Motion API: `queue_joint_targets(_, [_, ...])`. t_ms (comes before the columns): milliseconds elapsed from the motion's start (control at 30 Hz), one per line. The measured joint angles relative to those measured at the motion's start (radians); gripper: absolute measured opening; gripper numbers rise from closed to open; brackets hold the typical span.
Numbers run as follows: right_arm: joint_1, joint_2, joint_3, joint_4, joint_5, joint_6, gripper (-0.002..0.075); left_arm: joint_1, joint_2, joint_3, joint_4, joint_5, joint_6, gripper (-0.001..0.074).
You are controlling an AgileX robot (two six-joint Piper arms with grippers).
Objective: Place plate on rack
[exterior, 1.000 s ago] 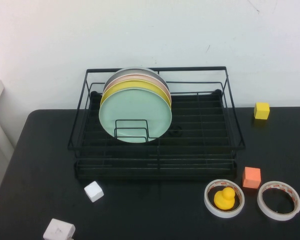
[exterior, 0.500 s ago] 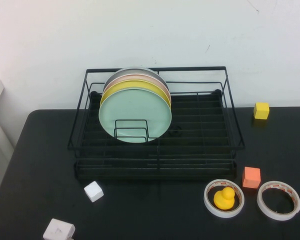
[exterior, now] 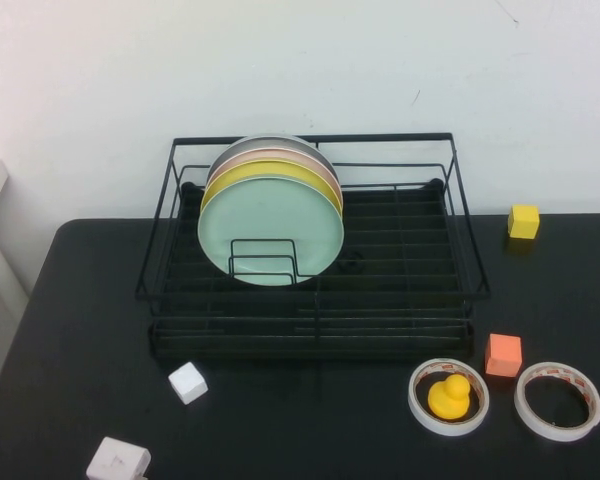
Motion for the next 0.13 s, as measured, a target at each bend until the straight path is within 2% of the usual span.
queue_joint_targets(133, [0.000,0.000,-0.002,0.002,0.009,0.025,-0.0002,0.000,0.000,0.000,0.000,0.000,0.000,-0.0001])
